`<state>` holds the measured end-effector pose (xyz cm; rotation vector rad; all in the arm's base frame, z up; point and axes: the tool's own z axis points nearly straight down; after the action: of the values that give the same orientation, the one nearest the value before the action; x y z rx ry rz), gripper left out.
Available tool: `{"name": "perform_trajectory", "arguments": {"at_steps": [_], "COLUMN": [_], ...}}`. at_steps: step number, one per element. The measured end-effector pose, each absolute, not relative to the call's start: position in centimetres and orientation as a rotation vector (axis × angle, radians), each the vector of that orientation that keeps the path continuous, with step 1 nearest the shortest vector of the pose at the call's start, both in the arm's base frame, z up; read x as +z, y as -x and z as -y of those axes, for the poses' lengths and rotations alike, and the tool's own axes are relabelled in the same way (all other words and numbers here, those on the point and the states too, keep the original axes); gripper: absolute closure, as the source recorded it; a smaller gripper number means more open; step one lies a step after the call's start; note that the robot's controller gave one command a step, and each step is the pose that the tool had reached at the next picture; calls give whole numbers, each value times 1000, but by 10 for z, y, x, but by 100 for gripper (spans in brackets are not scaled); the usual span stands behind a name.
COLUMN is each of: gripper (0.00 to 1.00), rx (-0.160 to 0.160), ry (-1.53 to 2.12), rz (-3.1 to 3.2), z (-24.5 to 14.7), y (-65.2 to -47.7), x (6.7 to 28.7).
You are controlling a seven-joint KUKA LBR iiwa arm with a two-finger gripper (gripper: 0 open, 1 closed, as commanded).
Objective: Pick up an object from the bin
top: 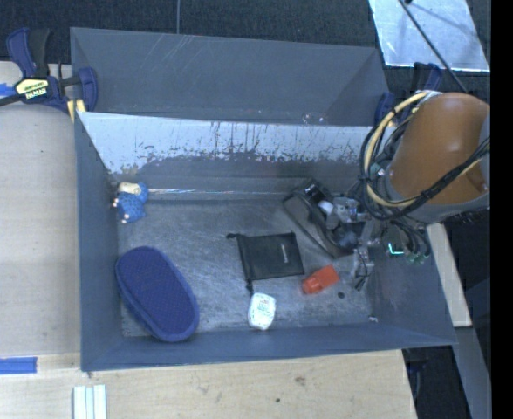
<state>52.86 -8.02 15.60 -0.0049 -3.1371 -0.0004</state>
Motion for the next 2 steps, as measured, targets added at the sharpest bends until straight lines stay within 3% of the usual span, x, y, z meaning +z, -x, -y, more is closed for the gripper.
{"name": "perform_trajectory", "arguments": {"at_steps": [1,2], "gripper": [0,0], "rx": [8,4], "ry": [-942,-1652], "rz": [3006,2680], "z": [99,67], "y": [-568,-570], "x": [91,149]}}
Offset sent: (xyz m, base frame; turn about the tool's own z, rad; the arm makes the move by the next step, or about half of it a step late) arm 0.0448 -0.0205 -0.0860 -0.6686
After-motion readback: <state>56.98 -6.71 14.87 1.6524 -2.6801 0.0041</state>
